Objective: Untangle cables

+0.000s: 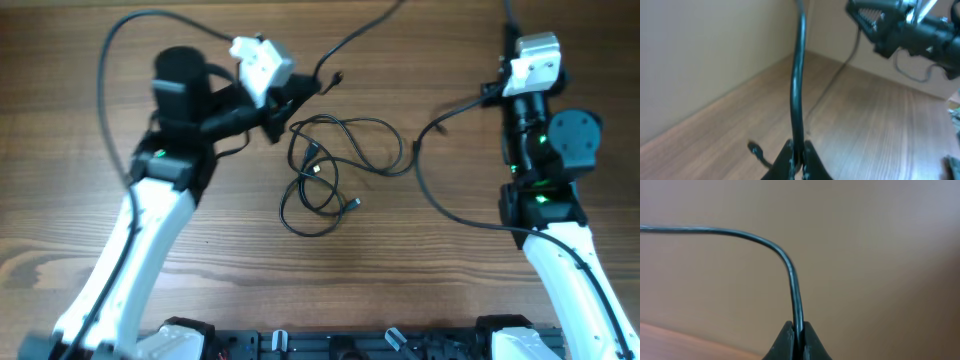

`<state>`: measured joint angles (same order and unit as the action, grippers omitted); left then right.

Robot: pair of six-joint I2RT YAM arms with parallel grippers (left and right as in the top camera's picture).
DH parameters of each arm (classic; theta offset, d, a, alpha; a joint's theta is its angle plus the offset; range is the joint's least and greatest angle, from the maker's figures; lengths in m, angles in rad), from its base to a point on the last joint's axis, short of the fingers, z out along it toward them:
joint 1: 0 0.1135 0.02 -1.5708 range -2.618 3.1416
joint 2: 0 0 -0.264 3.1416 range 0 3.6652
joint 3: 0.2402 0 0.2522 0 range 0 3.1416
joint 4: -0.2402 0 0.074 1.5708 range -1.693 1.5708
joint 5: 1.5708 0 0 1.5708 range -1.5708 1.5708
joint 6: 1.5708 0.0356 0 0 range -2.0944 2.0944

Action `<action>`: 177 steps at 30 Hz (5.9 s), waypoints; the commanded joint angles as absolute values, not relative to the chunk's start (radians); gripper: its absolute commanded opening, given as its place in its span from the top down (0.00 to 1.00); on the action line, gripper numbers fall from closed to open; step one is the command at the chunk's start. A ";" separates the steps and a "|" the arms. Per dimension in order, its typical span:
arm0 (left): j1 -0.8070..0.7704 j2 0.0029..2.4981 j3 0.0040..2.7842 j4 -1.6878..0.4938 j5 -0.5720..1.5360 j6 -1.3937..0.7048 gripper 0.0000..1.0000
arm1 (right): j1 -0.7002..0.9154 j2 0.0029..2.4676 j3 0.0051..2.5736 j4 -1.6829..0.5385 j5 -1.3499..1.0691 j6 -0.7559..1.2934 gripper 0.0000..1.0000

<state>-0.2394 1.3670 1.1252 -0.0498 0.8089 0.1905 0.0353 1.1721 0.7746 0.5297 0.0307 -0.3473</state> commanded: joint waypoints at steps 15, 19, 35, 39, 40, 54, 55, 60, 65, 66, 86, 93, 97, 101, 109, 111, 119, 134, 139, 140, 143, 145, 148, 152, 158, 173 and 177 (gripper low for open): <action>-0.476 1.718 1.133 0.346 0.556 0.035 0.96 | -0.326 1.266 0.785 0.638 0.355 -0.978 0.96; -0.510 1.719 1.133 0.363 0.556 0.009 0.96 | -0.340 1.266 0.785 0.814 0.362 -1.317 0.96; -0.558 1.768 1.133 0.367 0.548 0.010 0.96 | -0.340 1.621 0.785 0.387 0.006 -0.761 0.22; -0.556 1.768 1.133 0.367 0.540 0.010 0.96 | -0.340 1.610 0.785 0.387 -0.030 -0.635 0.00; -0.556 1.768 1.133 0.367 0.540 0.010 0.96 | -0.340 1.602 0.785 0.383 -0.029 -0.599 0.00; -0.504 1.768 1.133 0.366 0.503 0.009 0.96 | -0.340 1.405 0.785 -0.424 -0.305 -0.352 0.00; -0.498 1.768 1.133 0.366 0.503 -0.003 0.96 | -0.340 1.405 0.785 -0.485 -0.296 -0.319 0.00; -0.480 1.768 1.133 0.355 0.504 -0.047 0.96 | -0.340 1.405 0.785 -0.633 -0.211 -0.153 0.00; -0.480 1.768 1.133 0.355 0.503 -0.046 0.96 | -0.340 1.405 0.778 -0.710 -0.211 -0.153 0.04; -0.480 1.768 1.133 0.355 0.503 -0.046 0.96 | -0.340 1.405 0.772 -0.710 -0.211 -0.153 0.05; -0.479 1.768 1.133 0.355 0.440 -0.046 0.96 | -0.340 1.406 0.612 -0.474 -0.153 0.022 0.96; -0.479 1.796 1.133 0.370 0.189 0.156 0.96 | -0.340 1.406 0.613 -0.149 0.031 0.139 0.96; -0.470 1.874 1.133 0.450 0.160 0.257 0.96 | -0.340 1.412 0.613 0.054 0.122 0.130 0.96; -0.428 1.952 1.133 0.538 0.147 0.258 0.96 | -0.356 1.453 0.619 0.207 0.208 0.130 0.96; -0.351 2.039 1.134 0.631 0.161 0.255 0.96 | -0.520 1.721 0.765 0.335 0.129 0.101 0.96; -0.347 2.072 1.134 0.685 0.167 0.259 0.96 | -0.537 1.811 0.846 0.347 0.105 0.093 0.96; -0.345 2.227 1.234 0.730 0.208 0.258 0.96 | -0.538 2.067 1.137 0.380 -0.004 0.080 0.96; -0.329 2.239 1.242 0.506 0.200 0.420 0.96 | -0.545 2.365 1.370 0.867 -0.078 -0.085 0.96; -0.327 2.239 1.242 0.504 0.200 0.419 0.96 | -0.548 2.455 1.385 0.875 -0.104 -0.290 0.96; -0.328 2.239 1.242 0.503 0.200 0.419 0.96 | -0.550 2.468 1.389 0.875 -0.104 -0.292 0.96; -0.328 2.240 1.242 0.503 0.200 0.419 0.96 | -0.566 2.518 1.419 0.879 -0.108 -0.287 0.96; -0.328 2.240 1.242 0.503 0.200 0.419 0.96 | -0.574 2.543 1.446 0.876 -0.123 -0.289 0.96; -0.328 2.240 1.242 0.503 0.200 0.419 0.96 | -0.581 2.572 1.501 0.874 -0.181 -0.326 0.96; -0.328 2.241 1.242 0.503 0.200 0.419 0.96 | -0.581 2.583 1.557 0.875 -0.324 -0.529 0.85; -0.328 2.241 1.242 0.503 0.200 0.418 0.67 | -0.584 2.583 1.557 0.690 -0.324 -0.601 0.00; -0.301 2.119 1.243 0.575 0.155 0.119 0.00 | -0.584 2.195 1.557 0.331 -0.406 -0.448 0.00; -0.287 2.014 1.243 0.501 0.155 0.036 0.00 | -0.584 2.045 1.557 0.115 -0.413 -0.453 0.00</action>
